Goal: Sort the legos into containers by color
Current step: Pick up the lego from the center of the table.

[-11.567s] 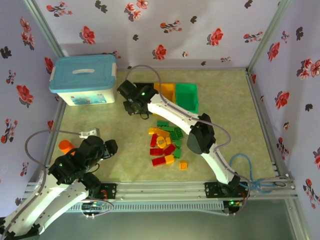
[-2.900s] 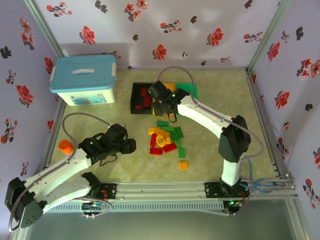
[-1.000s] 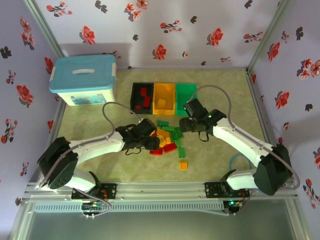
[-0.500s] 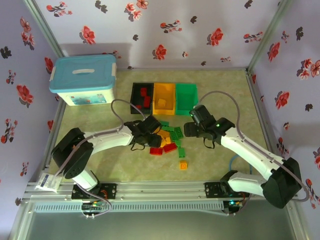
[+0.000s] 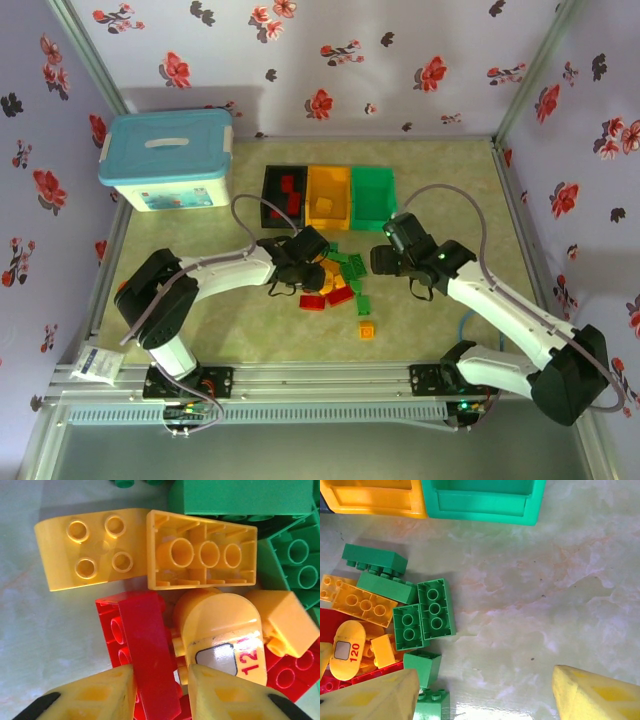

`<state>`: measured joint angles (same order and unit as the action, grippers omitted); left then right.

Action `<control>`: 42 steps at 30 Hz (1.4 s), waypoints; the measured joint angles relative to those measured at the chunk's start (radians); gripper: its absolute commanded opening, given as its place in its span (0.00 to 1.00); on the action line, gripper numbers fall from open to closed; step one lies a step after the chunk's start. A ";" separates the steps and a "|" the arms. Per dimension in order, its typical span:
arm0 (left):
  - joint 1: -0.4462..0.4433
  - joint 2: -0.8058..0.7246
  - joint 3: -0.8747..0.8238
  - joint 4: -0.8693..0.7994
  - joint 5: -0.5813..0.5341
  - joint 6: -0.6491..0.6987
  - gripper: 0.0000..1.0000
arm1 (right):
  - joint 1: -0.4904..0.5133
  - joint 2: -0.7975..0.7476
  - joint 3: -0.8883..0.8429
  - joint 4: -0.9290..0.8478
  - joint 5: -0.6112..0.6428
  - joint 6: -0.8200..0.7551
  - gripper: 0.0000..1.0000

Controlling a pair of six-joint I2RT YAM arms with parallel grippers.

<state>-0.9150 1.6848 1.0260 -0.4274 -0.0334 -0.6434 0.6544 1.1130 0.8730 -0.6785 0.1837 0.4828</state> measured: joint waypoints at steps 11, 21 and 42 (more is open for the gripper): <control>0.006 -0.011 -0.027 -0.023 -0.018 0.003 0.43 | 0.000 -0.008 -0.004 0.001 0.002 0.000 0.71; 0.030 -0.061 -0.088 -0.029 -0.017 0.000 0.36 | -0.002 -0.010 -0.004 0.002 0.004 0.000 0.70; 0.121 -0.178 0.000 -0.123 0.005 0.038 0.19 | -0.006 0.024 -0.058 0.034 -0.061 0.029 0.69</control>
<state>-0.7937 1.5070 1.0260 -0.5507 -0.0284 -0.6056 0.6479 1.1370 0.8150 -0.6441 0.1223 0.5117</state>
